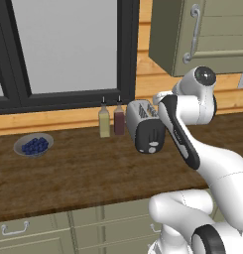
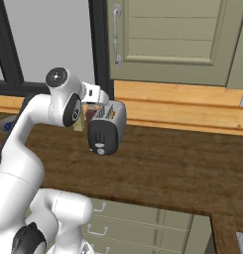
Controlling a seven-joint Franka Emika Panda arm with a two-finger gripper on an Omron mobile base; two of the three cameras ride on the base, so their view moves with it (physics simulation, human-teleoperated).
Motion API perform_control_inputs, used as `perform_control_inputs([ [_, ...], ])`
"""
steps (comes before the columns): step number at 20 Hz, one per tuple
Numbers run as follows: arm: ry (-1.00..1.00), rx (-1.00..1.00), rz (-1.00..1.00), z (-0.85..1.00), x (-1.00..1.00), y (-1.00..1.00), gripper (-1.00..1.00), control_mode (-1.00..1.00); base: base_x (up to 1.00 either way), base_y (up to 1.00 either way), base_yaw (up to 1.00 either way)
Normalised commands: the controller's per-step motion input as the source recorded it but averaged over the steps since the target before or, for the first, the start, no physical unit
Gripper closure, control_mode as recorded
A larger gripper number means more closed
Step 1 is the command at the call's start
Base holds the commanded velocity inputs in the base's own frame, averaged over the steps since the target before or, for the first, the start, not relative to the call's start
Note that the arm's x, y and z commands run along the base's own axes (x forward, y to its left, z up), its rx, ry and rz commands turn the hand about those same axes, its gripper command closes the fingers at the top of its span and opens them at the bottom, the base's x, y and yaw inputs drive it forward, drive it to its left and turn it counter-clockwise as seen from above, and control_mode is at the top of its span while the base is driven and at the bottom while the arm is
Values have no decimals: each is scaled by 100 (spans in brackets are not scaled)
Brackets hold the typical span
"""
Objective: Start the toaster. Once the lever pops up, take the bread to the plate on the dining counter.
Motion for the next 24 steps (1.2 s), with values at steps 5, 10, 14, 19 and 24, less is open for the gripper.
perform_control_inputs([
  [5,0,0,0,0,0,0,-100,-100,0,0,0],
  [10,0,0,0,0,0,0,-100,-100,0,0,0],
  [14,0,0,0,0,0,0,-100,-100,0,0,0],
  [19,0,0,0,0,0,0,-100,-100,0,0,0],
  [24,0,0,0,0,0,0,-100,-100,0,0,0],
])
